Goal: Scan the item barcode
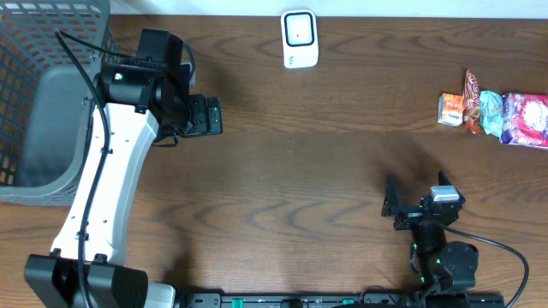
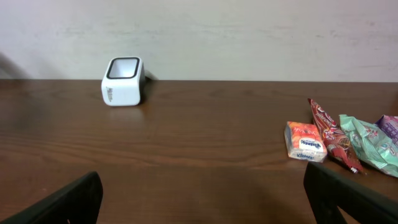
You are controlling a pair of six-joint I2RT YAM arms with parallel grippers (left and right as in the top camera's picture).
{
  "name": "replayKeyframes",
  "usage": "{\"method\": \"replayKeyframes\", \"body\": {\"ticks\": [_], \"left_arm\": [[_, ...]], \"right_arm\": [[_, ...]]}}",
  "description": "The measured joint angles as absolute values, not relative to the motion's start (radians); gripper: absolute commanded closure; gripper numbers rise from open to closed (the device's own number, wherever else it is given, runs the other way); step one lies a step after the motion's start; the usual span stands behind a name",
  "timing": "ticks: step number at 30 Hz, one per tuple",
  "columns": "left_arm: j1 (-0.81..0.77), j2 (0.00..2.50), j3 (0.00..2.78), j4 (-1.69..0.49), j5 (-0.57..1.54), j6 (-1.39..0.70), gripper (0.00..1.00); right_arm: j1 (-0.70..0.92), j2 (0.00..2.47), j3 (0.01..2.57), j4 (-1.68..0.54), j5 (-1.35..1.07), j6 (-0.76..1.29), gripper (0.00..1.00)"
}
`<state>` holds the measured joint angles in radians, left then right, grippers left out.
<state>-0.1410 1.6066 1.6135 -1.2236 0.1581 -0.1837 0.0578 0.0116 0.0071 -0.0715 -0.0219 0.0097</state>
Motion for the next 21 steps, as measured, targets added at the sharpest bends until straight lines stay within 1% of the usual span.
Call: {"method": "replayKeyframes", "body": {"ticks": [13, 21], "left_arm": [[-0.141, 1.599, 1.613, -1.224, 0.154, -0.184, 0.02], [-0.141, 1.480, 1.548, -1.221, 0.150, -0.184, 0.02]], "right_arm": [[0.058, 0.012, 0.007, -0.072, -0.022, 0.010, 0.01], [0.058, 0.012, 0.007, -0.072, -0.022, 0.010, 0.01]]}}
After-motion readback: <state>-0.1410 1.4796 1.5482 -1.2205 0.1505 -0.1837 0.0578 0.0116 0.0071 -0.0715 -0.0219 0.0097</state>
